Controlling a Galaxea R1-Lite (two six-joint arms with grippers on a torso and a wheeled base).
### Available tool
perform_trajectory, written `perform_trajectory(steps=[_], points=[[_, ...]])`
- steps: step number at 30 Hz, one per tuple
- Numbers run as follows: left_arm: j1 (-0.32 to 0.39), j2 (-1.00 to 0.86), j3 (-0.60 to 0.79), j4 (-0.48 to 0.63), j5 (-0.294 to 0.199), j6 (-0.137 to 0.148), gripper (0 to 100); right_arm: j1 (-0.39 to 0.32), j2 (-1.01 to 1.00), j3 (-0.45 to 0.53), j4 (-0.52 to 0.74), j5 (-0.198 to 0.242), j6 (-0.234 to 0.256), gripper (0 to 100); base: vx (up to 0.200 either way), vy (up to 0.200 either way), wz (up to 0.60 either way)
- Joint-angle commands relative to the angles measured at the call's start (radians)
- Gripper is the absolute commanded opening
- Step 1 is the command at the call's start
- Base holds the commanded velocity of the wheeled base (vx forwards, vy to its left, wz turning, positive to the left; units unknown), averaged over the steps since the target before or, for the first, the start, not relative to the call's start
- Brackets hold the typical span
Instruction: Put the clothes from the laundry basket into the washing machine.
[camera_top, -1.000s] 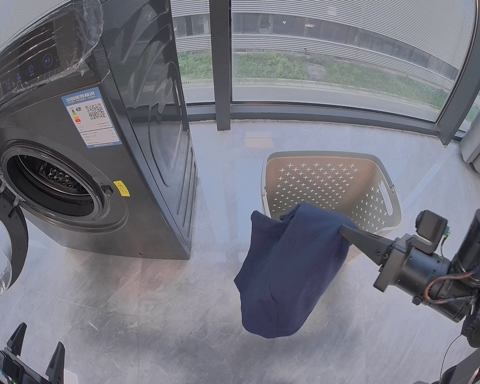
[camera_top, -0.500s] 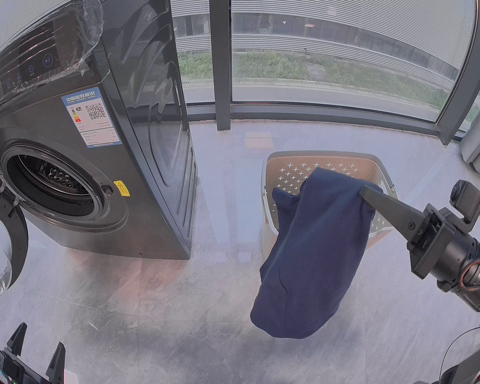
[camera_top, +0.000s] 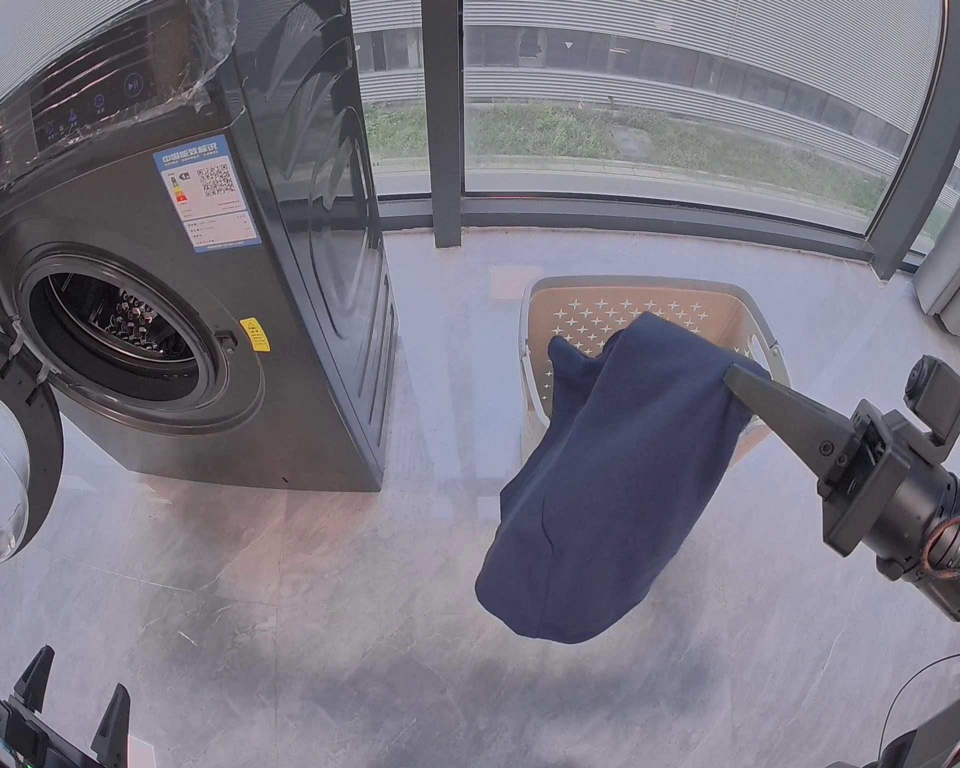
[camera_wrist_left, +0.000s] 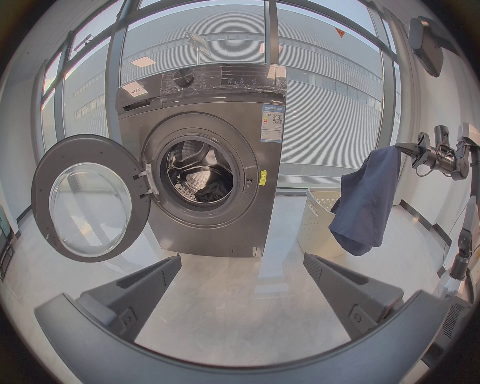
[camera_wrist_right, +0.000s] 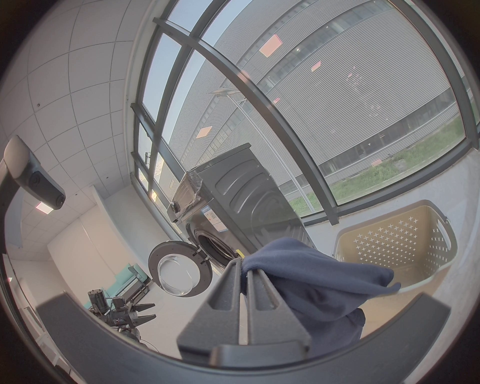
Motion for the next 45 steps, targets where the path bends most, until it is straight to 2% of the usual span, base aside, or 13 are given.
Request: perform_trajectory(steps=[1, 6, 41, 45], points=[[0.0, -0.01, 0.016, 0.0, 0.001, -0.007, 100, 0.002, 0.006, -0.001, -0.001, 0.002, -0.001, 0, 0.0, 0.0, 0.0], [-0.001, -0.01, 0.015, 0.0, 0.0, 0.004, 100, 0.0, 0.008, -0.003, -0.003, 0.003, -0.005, 0, 0.0, 0.16, 0.0], [-0.001, -0.01, 0.015, 0.0, -0.002, 0.004, 100, -0.004, 0.023, -0.006, -0.003, 0.003, -0.007, 0, 0.0, 0.2, 0.0], [0.0, -0.01, 0.015, 0.0, -0.002, 0.004, 100, -0.004, 0.023, -0.006, -0.003, 0.003, -0.007, 0, 0.0, 0.0, 0.0]])
